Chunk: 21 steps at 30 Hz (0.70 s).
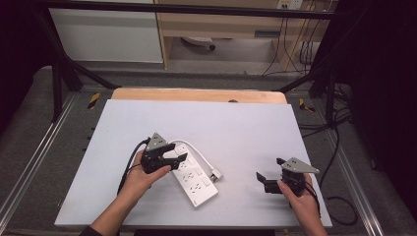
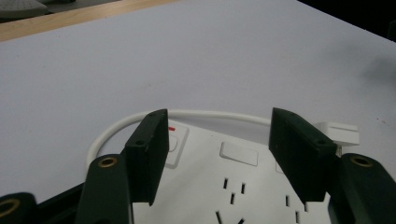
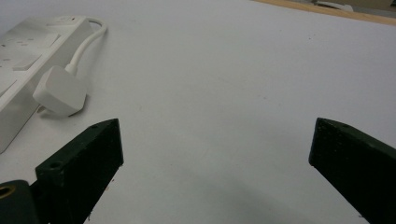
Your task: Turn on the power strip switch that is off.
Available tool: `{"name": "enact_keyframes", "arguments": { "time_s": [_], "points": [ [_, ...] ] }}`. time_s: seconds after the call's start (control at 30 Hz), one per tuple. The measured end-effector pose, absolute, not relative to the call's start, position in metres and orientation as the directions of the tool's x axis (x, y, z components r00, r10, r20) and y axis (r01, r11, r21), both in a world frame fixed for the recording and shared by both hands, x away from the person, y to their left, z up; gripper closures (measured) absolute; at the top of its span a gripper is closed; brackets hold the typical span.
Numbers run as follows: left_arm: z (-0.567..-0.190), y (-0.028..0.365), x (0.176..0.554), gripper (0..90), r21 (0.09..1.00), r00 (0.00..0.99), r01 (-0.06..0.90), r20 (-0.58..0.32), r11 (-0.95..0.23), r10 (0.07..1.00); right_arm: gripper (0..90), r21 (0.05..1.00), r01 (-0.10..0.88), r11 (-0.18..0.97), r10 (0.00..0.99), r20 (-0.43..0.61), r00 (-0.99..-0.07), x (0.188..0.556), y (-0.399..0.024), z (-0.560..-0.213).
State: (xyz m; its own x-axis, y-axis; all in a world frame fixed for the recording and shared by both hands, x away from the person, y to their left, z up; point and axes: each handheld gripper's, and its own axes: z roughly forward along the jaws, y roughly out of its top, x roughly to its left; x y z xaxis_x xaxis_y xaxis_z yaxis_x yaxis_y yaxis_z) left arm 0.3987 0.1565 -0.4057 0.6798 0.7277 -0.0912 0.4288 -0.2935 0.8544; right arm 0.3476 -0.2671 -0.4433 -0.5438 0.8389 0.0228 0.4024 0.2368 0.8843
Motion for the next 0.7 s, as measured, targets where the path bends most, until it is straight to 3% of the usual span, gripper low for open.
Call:
{"name": "enact_keyframes", "arguments": {
  "time_s": [0.7],
  "points": [
    [-0.417,0.143,0.404,62.9,0.832,0.715,0.432,-0.08,-0.348,0.694,3.5,0.885,0.401,0.235,0.837,0.026,-0.547,0.347,-0.267,-0.443]
  ]
}}
